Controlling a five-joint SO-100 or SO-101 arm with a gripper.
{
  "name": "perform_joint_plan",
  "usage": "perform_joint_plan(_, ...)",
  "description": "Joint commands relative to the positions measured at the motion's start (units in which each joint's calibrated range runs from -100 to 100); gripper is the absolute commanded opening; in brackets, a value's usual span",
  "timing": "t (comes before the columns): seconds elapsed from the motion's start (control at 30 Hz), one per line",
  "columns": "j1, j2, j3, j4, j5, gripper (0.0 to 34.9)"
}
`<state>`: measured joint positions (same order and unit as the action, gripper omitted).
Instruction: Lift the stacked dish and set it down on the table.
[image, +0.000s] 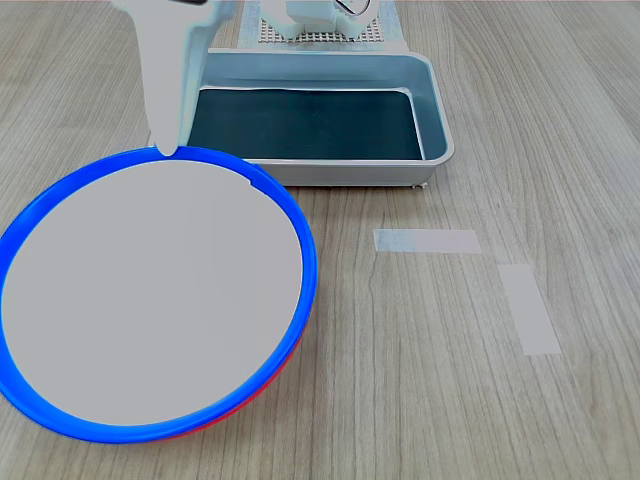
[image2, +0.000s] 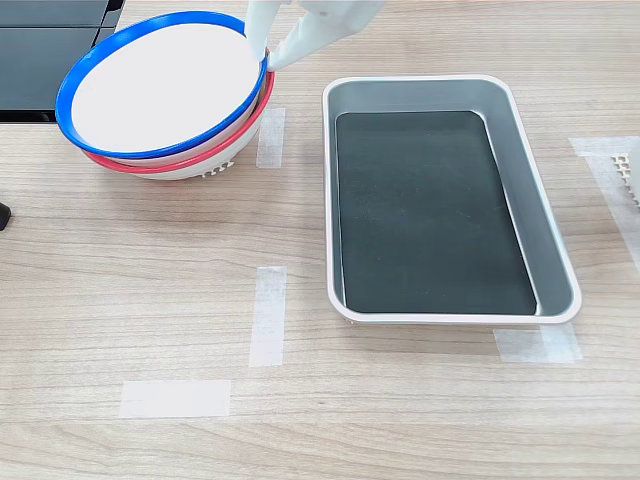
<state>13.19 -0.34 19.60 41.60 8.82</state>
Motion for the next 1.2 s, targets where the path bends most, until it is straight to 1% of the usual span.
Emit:
perform_joint_plan(0.0,-1.0,-3.4,-2.1,-0.1,-0.2,0.0)
perform_joint_plan(0.13,-1.5,-5.2,-3.4,2.9,-0.2,0.0)
perform_joint_plan(0.27,-2.6,-7.2,-7.0,9.2,-0.8,0.0)
perform_joint_plan(0.5,-4.0,-10.4,-8.9,13.8,-1.2,0.0)
perform_joint_plan(0.63,-4.4,-11.9,-7.5,13.4,-0.6,0.0)
perform_joint_plan(0.73,-3.3,-11.8,-4.0,12.8,1.3,0.2)
perform_joint_plan(0.77,-2.7,-11.6,-2.3,12.7,2.3,1.0)
perform_joint_plan(0.83,-1.7,-10.7,0.3,12.6,3.9,4.8)
perform_joint_plan(0.87,-1.2,-10.3,1.4,12.1,4.3,7.3)
perform_joint_plan(0.9,-0.7,-9.9,2.5,11.1,4.6,8.5)
perform_joint_plan(0.93,-0.3,-9.2,3.7,9.6,4.8,10.5)
perform_joint_plan(0.97,-0.2,-8.9,3.9,9.0,4.8,11.3)
perform_joint_plan(1.0,0.0,-8.1,4.5,7.3,4.8,13.3)
perform_joint_plan(1.07,-0.1,-6.7,4.9,5.1,4.8,14.7)
perform_joint_plan(1.17,-0.3,-5.1,4.9,3.8,5.0,14.9)
